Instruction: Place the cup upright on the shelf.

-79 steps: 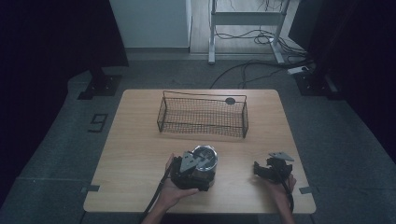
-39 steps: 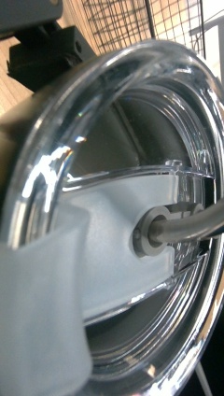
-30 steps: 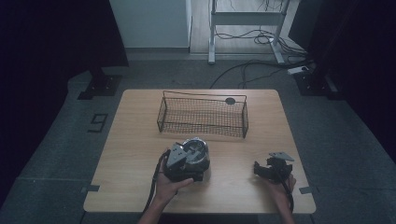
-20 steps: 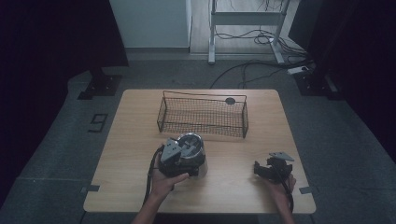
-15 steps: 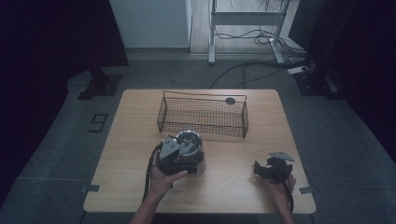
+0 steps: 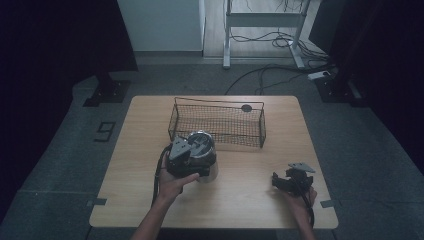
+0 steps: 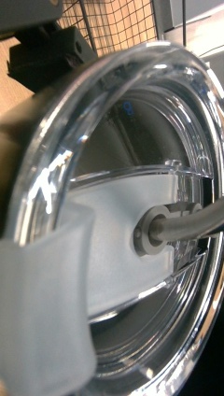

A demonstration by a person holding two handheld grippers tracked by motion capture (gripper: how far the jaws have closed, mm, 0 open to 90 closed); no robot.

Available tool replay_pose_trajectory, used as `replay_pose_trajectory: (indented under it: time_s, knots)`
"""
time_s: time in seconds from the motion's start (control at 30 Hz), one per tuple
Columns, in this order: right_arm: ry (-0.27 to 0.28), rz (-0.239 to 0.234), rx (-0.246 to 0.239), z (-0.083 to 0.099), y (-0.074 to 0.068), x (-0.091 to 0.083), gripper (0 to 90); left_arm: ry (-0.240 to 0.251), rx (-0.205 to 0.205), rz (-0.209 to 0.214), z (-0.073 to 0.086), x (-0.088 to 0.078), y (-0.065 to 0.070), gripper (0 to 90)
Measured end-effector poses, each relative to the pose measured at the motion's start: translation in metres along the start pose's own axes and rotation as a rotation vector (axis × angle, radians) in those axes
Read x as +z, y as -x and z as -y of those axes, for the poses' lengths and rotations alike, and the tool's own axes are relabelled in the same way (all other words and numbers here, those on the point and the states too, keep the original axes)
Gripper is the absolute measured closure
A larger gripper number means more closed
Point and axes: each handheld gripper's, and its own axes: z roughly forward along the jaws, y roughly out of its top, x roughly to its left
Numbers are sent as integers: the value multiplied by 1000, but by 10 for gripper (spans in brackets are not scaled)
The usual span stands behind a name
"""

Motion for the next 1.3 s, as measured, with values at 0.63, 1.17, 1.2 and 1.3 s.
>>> replay_pose_trajectory:
  time_s: [0.63,1.17,1.2,1.3]
  knots:
    - [-2,2,1,0,0,0,85,16,-5,-2,-24,26,-11,32]
    - [1,9,8,0,0,0,89,22,-43,8,-39,49,-26,33]
    - [1,10,8,0,0,0,89,20,-48,8,-40,49,-27,32]
    - [1,10,8,0,0,0,90,19,-48,-8,-41,51,-31,33]
